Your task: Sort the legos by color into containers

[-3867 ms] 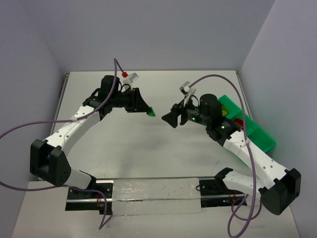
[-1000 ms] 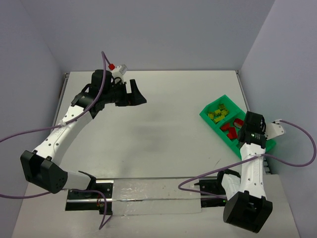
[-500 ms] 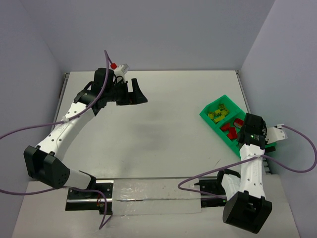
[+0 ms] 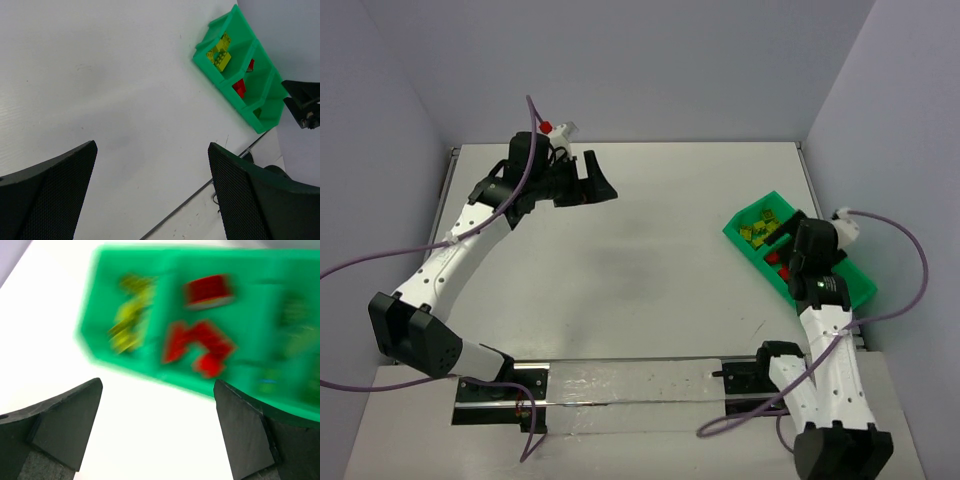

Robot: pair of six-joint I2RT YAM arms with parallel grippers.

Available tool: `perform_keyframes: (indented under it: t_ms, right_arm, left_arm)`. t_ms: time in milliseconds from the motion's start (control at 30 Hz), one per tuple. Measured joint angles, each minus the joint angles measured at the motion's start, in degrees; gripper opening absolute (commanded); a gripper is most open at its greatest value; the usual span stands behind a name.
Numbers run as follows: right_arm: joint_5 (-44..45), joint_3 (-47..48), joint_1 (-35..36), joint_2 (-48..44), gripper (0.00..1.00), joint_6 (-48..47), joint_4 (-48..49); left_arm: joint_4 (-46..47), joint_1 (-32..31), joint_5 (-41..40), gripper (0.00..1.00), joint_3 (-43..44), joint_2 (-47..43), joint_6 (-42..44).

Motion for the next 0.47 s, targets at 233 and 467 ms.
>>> perform_keyframes:
  t_ms: [233,467]
  right_arm:
    - [-3.5,10.47,19.23,9.65,1.0,-5.32,3.12]
    - [-1.84,12.88,27.38,16.65,1.0,-7.89,3.81]
  left_arm:
    - [-0.37,0.0,-3.32,0.99,3.32,0.92,-1.54]
    - [-1.9,0.0,-6.32,0.99,4.12,1.14,-2.79]
